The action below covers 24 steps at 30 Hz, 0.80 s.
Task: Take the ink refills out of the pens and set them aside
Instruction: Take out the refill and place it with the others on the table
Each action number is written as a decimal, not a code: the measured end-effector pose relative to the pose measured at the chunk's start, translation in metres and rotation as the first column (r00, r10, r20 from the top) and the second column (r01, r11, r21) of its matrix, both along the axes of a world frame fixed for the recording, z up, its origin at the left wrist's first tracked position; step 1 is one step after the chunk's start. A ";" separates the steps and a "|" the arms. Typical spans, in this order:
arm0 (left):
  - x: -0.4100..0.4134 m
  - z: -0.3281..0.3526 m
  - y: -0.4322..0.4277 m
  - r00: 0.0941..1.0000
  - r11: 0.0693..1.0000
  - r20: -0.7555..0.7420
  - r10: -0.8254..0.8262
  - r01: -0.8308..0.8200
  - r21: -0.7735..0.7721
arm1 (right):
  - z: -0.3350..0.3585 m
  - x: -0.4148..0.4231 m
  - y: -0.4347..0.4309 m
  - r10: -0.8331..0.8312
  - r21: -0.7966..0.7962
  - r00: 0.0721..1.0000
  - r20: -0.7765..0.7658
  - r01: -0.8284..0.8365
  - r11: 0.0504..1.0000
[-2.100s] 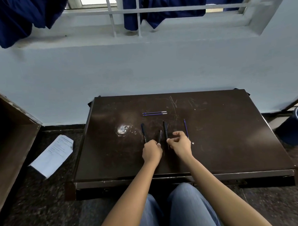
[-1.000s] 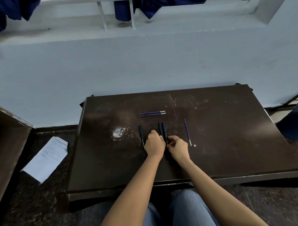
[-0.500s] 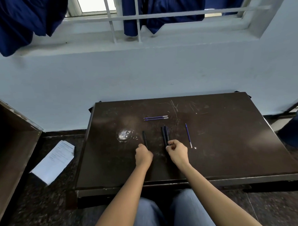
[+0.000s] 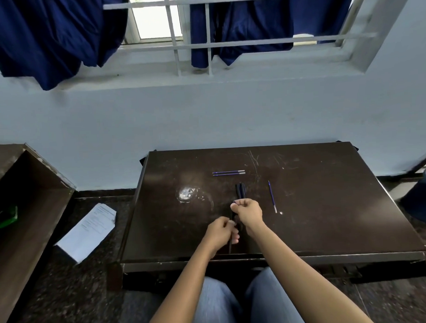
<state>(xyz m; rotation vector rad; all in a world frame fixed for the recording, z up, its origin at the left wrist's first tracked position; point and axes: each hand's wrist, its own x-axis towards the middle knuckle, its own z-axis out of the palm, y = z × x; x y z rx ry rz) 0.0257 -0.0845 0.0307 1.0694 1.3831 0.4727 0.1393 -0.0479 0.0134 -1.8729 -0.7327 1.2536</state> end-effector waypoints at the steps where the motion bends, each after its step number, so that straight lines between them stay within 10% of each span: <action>1: 0.002 0.003 0.004 1.000 1.000 -0.012 0.023 -0.023 -0.010 | 0.000 -0.002 -0.002 0.008 -0.011 1.000 -0.014 -0.008 1.000; 5: 0.005 0.010 0.014 0.987 0.999 -0.160 0.024 -0.019 0.035 | 0.003 -0.008 0.000 0.009 -0.013 0.994 -0.107 -0.010 1.000; 18: 0.004 0.008 0.011 0.991 0.983 0.045 0.126 -0.119 -0.141 | 0.010 0.001 0.011 -0.076 -0.147 0.874 -0.480 0.006 0.989; 24: -0.006 -0.008 0.015 0.971 0.947 0.036 0.238 -0.223 -0.232 | -0.009 0.001 0.030 -0.035 -0.155 0.985 -0.168 0.009 0.988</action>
